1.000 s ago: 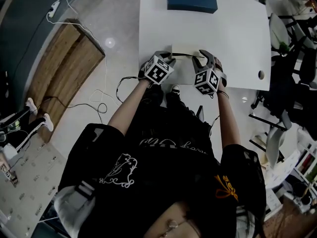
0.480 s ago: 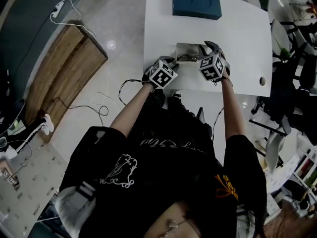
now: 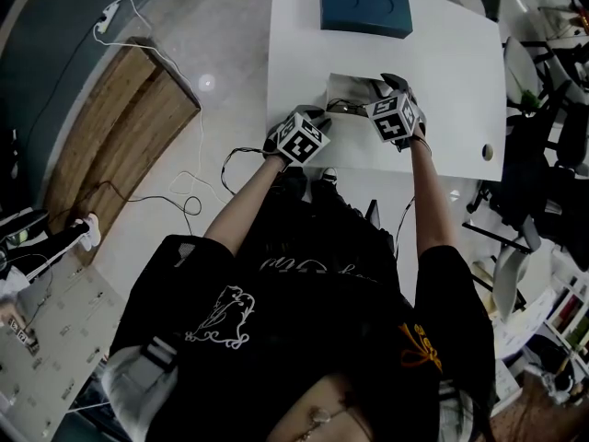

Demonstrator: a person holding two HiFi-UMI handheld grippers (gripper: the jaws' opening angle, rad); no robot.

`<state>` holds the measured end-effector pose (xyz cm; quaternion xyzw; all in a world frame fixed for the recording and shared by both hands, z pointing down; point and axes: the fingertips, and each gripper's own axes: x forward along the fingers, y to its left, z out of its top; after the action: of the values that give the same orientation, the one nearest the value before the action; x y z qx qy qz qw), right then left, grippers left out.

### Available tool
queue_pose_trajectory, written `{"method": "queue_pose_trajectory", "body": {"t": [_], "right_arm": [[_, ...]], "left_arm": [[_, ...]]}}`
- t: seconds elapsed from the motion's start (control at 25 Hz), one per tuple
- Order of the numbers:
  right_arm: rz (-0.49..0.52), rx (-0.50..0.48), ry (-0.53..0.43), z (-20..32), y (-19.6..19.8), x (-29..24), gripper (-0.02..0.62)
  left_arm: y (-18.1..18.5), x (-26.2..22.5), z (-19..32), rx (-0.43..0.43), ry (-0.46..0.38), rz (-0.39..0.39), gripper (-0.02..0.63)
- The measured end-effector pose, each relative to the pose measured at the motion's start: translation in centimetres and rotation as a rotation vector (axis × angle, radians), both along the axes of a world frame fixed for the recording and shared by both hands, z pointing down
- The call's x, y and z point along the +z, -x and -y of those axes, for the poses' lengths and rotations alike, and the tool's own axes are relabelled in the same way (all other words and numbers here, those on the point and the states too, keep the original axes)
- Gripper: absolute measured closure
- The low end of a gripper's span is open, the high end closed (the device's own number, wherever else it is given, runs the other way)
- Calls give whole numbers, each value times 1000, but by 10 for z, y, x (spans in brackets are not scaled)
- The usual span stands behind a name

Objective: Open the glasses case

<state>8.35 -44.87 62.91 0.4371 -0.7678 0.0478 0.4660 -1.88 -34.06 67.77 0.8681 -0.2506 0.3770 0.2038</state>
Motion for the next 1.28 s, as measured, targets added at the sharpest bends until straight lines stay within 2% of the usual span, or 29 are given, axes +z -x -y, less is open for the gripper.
{"method": "queue_pose_trajectory", "body": {"t": [0.28,0.4,0.68,0.84,1.08,1.28], "right_arm": [[187,111,-21,-20,-6,-30,449],[282,160,-47,-36,-11,-50,449],[468,231,-102,-84,-25,-84,477],[543,226,-122,-114,-30,-105,500],[606,160,-130,-156,-31,-129,512],[649,122,-124,-175,-30,-134,512]], "left_arm": [[5,-4,0,-46,-1,10,499],[7,-13,-3,-83,-5,-10,499],[3,-56,-22,-166,-72,-91,500],[-4,-84,-40,-211,-126,-128,500],[-16,-127,-65,-282,-205,-173,500],[-24,-154,-78,-292,-257,-183,500]]}}
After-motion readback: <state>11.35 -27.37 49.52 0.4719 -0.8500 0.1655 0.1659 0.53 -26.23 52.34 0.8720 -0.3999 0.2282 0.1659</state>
